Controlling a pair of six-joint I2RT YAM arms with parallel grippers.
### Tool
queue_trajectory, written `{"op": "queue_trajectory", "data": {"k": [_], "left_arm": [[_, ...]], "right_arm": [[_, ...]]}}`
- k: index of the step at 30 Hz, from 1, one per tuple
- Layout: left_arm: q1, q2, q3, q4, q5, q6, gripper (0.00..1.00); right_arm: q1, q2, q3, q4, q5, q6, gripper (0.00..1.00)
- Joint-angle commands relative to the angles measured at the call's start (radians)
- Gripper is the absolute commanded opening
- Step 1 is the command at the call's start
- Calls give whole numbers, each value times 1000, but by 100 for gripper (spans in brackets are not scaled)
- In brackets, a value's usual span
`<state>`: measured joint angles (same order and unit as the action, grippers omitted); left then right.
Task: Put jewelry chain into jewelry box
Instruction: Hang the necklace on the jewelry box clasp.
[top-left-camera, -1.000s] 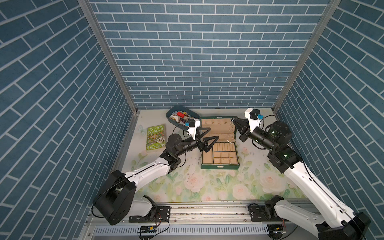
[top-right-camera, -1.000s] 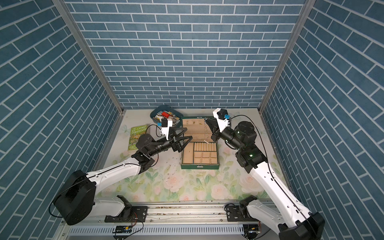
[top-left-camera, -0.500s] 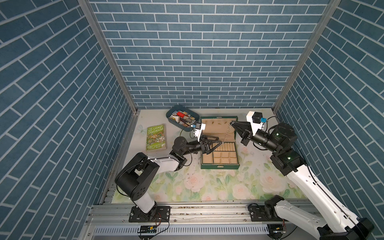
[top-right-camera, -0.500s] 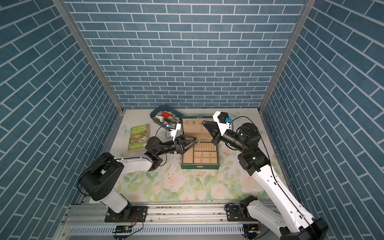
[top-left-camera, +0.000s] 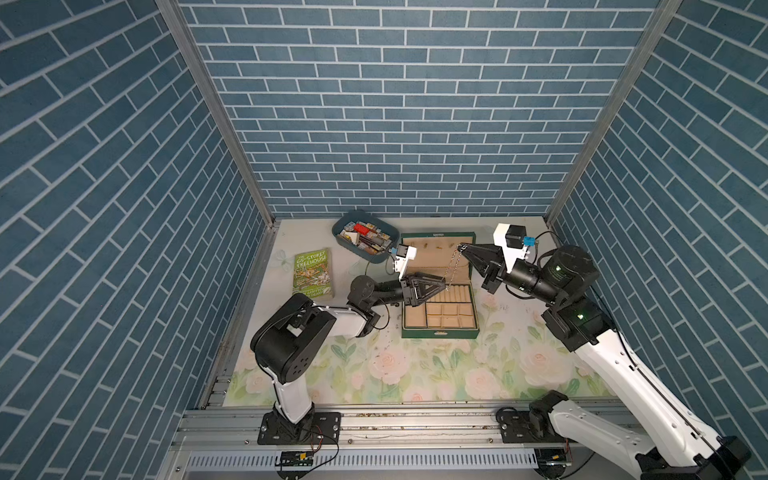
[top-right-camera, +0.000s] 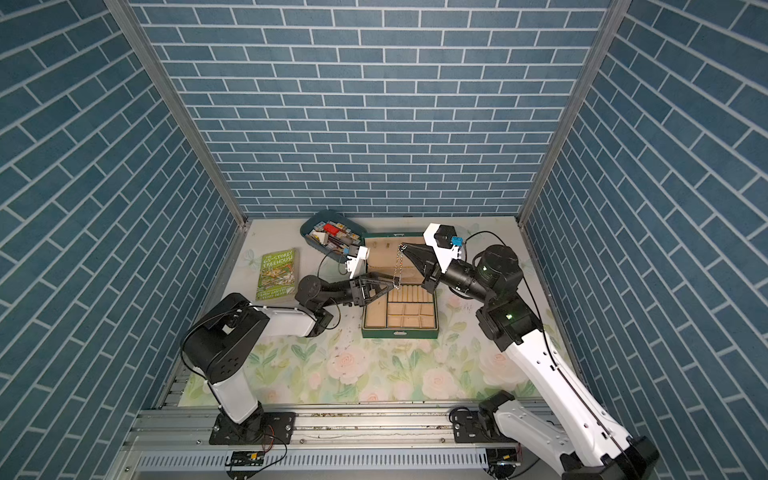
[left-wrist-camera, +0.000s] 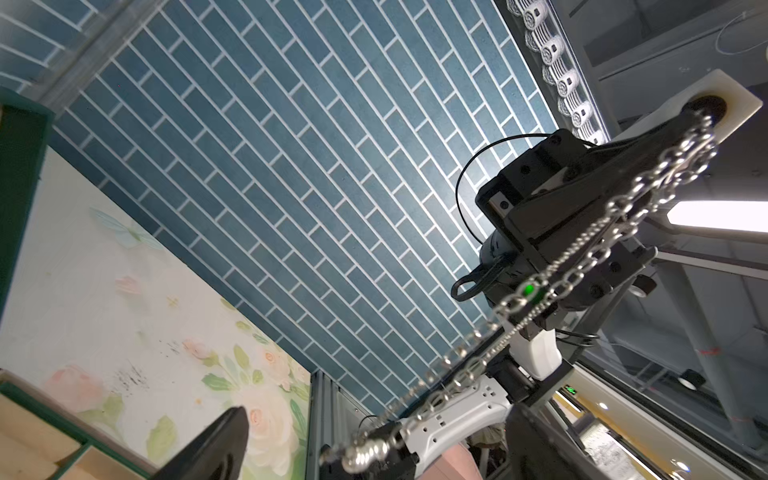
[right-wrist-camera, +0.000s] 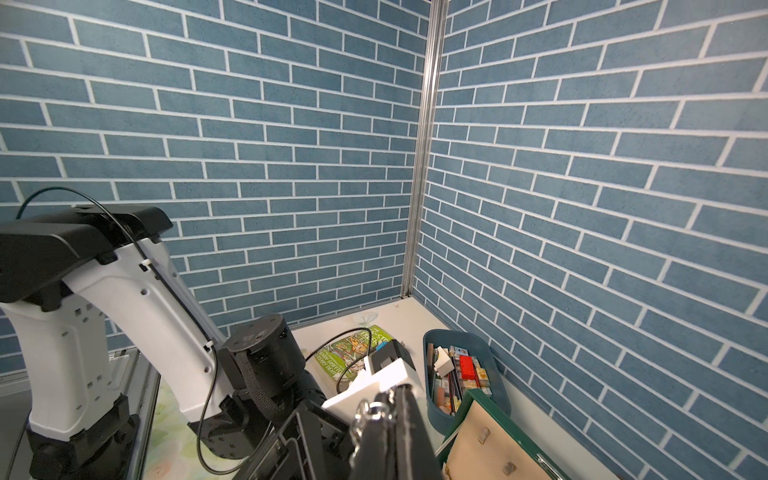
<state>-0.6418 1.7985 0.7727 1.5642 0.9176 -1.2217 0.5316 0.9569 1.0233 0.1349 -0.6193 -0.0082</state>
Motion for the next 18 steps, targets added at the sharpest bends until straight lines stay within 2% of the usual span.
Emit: {"op": "queue_trajectory", "data": {"k": [1, 10, 18], "left_arm": [[-8, 23, 28, 147, 56, -78, 100], [-30, 47, 53, 256, 83, -132, 99], [-54, 48, 72, 291, 106, -155, 91]], "right_arm": [[8, -2, 34, 20, -28, -3, 0], [11, 3, 38, 51, -54, 29, 0], [11, 3, 36, 57, -58, 34, 0]]}}
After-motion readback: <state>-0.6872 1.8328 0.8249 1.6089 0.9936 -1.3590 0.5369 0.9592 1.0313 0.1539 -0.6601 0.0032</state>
